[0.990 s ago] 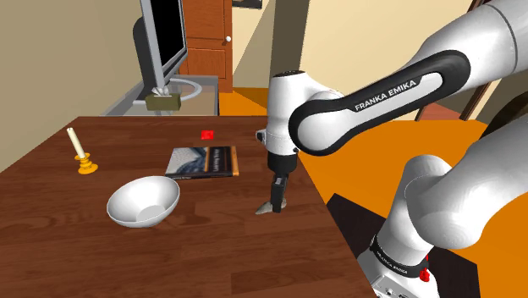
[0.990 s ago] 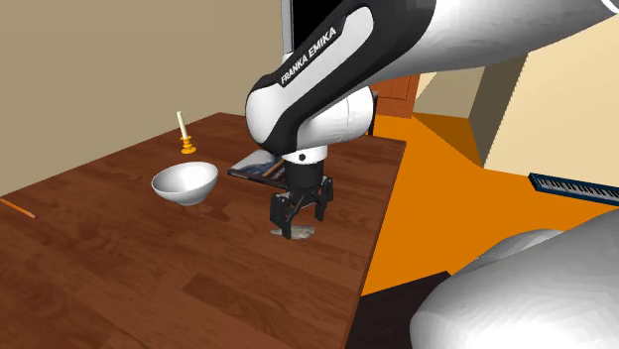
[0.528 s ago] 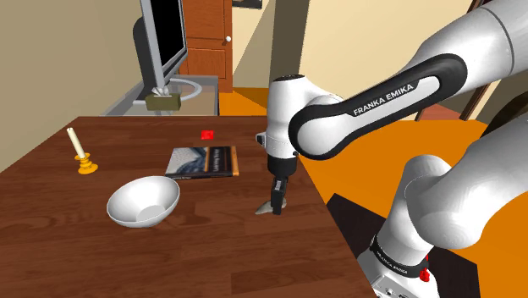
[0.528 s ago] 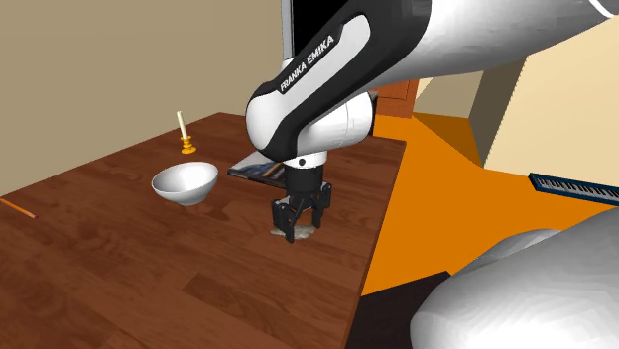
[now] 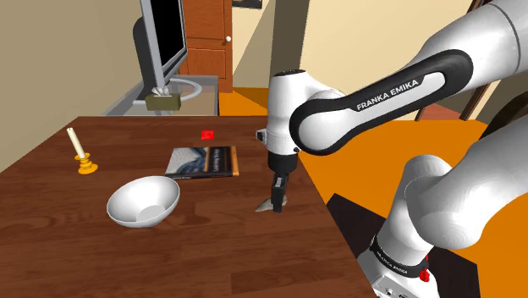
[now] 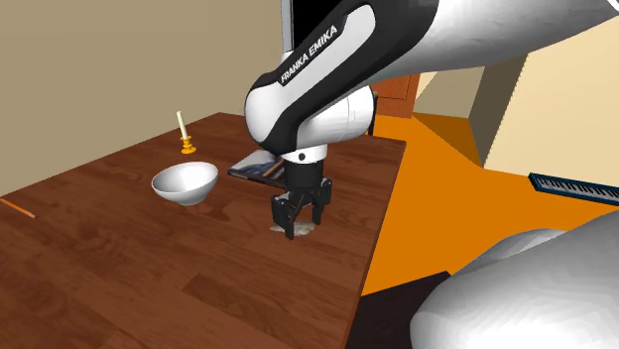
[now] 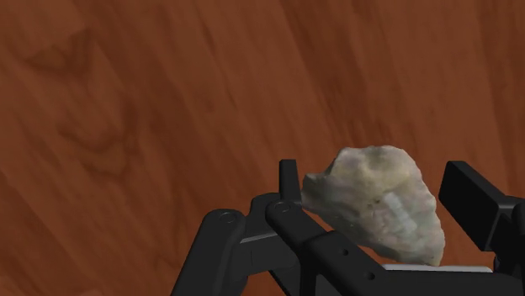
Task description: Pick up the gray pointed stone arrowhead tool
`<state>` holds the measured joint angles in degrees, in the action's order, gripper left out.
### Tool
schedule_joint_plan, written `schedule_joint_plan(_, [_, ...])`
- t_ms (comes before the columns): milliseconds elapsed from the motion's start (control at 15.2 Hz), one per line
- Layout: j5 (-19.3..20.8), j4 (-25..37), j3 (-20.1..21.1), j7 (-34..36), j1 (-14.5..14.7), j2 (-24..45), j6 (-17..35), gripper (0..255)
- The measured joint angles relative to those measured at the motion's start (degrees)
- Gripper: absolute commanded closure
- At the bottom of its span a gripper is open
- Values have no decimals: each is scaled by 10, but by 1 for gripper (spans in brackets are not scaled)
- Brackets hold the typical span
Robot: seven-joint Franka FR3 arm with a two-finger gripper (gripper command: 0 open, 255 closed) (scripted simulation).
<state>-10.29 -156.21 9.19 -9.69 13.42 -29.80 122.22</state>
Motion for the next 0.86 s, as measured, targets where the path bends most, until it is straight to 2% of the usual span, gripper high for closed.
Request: schedule_joint_plan(858, [10,67,-10,7,-3,-49,-116,255])
